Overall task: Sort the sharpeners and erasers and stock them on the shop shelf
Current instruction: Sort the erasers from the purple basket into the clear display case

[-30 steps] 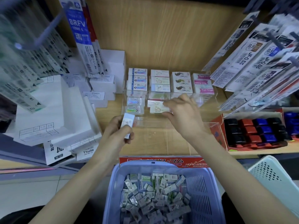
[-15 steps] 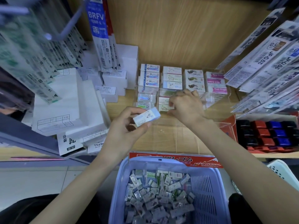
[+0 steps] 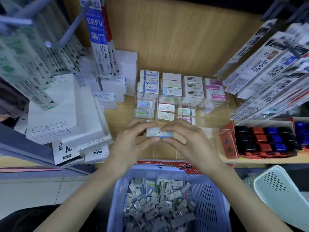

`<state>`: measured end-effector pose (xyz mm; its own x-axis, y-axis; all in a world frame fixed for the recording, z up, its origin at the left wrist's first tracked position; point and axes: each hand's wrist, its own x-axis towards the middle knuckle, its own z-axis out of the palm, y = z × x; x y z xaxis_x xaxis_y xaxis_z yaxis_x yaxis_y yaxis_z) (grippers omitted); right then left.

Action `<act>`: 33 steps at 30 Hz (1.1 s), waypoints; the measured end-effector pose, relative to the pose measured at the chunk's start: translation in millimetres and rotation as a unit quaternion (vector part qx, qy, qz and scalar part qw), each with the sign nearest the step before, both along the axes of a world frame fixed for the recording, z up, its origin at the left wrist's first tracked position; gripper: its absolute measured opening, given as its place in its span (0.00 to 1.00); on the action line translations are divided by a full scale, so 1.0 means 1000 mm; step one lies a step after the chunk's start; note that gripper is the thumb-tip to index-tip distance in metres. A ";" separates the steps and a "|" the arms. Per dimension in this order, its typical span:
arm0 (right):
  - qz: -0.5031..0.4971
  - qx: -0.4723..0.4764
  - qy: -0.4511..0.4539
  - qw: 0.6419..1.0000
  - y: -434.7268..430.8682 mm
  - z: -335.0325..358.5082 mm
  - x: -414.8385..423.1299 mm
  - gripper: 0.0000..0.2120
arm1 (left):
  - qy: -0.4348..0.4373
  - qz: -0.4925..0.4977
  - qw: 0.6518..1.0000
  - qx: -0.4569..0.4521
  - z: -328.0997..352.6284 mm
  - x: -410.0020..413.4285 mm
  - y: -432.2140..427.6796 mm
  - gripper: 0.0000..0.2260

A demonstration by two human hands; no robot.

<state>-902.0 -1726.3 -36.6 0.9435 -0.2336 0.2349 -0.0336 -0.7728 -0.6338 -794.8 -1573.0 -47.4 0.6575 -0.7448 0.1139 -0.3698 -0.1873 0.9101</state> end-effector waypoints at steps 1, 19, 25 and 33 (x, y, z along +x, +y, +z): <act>-0.024 -0.008 0.002 1.000 -0.004 -0.001 0.003 0.09 | -0.018 0.005 1.000 0.005 0.000 0.001 0.000 0.18; -0.045 -0.160 0.283 0.945 -0.042 0.015 0.074 0.07 | -0.031 0.112 0.984 0.133 -0.017 0.002 0.003 0.34; -0.081 -0.214 0.286 0.930 -0.034 0.005 0.072 0.07 | -0.028 0.112 0.985 0.129 -0.014 0.001 0.003 0.35; -0.077 -0.120 0.216 0.966 -0.039 0.011 0.047 0.10 | -0.041 0.110 0.985 0.123 -0.016 0.002 0.002 0.33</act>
